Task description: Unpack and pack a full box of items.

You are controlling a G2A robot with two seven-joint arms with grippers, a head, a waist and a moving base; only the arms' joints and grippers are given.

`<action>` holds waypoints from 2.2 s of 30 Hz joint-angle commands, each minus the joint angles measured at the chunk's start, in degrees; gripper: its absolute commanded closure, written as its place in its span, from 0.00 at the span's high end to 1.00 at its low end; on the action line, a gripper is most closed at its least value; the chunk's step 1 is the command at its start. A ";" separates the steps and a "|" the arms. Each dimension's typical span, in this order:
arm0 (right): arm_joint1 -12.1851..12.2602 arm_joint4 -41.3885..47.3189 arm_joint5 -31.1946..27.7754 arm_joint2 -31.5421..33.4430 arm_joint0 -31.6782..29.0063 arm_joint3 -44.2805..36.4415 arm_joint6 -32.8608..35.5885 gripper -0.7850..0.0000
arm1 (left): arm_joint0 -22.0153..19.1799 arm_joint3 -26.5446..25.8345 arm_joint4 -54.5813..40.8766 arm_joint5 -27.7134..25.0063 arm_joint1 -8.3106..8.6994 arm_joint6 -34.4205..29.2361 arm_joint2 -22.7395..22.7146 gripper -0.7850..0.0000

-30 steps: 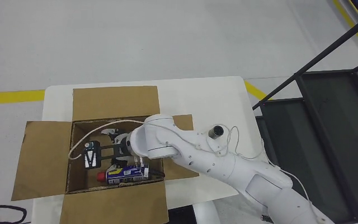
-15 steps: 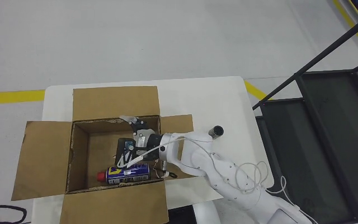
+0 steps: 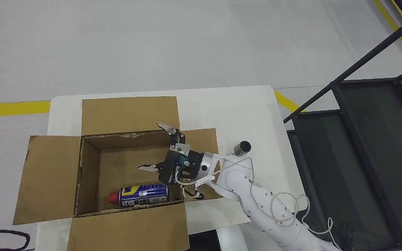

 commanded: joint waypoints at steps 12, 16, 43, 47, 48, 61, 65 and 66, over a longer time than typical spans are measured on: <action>2.35 -0.91 1.90 8.80 -10.38 -4.19 -4.79 1.00 | 0.00 0.00 0.00 0.00 0.00 0.00 0.00 1.00; 3.05 -1.03 2.66 11.69 -14.17 -5.59 -5.82 1.00 | 0.00 0.00 0.00 0.00 0.00 0.00 0.00 1.00; 6.23 8.64 5.05 31.81 -36.12 -5.90 -12.01 1.00 | 0.00 0.00 0.00 0.00 0.00 0.00 0.00 1.00; 6.42 9.67 5.41 33.57 -38.70 -5.73 -12.97 1.00 | 0.00 0.00 0.00 0.00 0.00 0.00 0.00 1.00; 6.45 9.80 5.53 33.91 -39.27 -5.52 -13.45 1.00 | 0.00 0.00 0.00 0.00 0.00 0.00 0.00 1.00; 6.59 12.38 7.41 35.62 -43.34 -0.41 -16.67 1.00 | 0.00 0.00 0.00 0.00 0.00 0.00 0.00 1.00; 6.60 12.56 7.66 35.42 -43.32 0.10 -17.29 1.00 | 0.00 0.00 0.00 0.00 0.00 0.00 0.00 1.00; 6.60 12.59 7.65 35.38 -43.29 0.28 -17.25 1.00 | 0.00 0.00 0.00 0.00 0.00 0.00 0.00 1.00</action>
